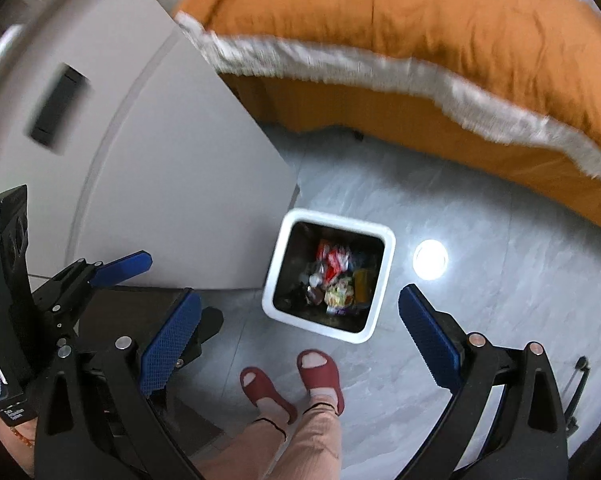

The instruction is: Collect trash

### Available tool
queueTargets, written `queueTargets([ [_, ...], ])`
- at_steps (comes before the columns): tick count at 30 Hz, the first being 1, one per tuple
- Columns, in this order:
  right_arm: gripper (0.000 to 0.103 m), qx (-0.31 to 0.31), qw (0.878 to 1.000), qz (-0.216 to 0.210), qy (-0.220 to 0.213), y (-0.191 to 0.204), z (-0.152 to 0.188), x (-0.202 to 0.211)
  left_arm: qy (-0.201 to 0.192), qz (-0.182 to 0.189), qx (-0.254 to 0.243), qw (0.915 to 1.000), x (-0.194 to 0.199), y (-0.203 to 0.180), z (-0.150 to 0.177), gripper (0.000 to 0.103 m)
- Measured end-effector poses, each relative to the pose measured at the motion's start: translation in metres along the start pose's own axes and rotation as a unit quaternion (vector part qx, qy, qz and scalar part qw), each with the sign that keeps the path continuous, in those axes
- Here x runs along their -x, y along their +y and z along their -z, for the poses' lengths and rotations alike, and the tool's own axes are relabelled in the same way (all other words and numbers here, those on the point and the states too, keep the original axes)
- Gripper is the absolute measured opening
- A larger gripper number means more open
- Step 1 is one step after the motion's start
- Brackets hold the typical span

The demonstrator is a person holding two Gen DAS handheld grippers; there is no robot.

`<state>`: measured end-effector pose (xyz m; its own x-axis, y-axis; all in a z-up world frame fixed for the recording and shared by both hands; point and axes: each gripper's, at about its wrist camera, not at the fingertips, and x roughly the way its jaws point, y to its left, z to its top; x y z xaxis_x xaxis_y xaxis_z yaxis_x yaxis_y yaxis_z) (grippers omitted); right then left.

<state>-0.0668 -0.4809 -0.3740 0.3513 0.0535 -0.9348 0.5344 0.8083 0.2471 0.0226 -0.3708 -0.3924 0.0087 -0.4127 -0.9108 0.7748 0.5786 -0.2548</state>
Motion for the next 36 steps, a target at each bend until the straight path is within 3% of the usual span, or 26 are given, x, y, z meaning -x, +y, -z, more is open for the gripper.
queueTargets([
  [7,0.098,0.056,0.990,0.025,-0.125,0.044,-0.016,0.126,-0.086,-0.038,-0.010,0.9955,0.124,-0.027,-0.020,0.098],
  [14,0.098,0.143,0.961,-0.030,-0.234,0.121,-0.035,0.218,-0.178,-0.111,0.035,0.9771,0.239,-0.009,-0.012,0.098],
  [19,0.098,0.210,0.937,-0.064,-0.273,0.176,-0.035,0.245,-0.227,-0.185,0.083,0.9526,0.301,0.027,0.015,0.098],
  [25,0.098,0.289,0.899,-0.114,-0.308,0.244,-0.024,0.269,-0.258,-0.254,0.174,0.9157,0.360,0.072,0.055,0.098],
  [27,0.098,0.297,0.893,-0.126,-0.314,0.262,-0.023,0.271,-0.268,-0.270,0.201,0.9026,0.376,0.085,0.069,0.098],
  [30,0.098,0.304,0.893,-0.155,-0.295,0.288,-0.024,0.275,-0.301,-0.293,0.237,0.8758,0.403,0.093,0.090,0.098],
  [36,0.098,0.329,0.875,-0.196,-0.295,0.335,-0.016,0.290,-0.343,-0.330,0.285,0.8323,0.454,0.107,0.129,0.098],
])
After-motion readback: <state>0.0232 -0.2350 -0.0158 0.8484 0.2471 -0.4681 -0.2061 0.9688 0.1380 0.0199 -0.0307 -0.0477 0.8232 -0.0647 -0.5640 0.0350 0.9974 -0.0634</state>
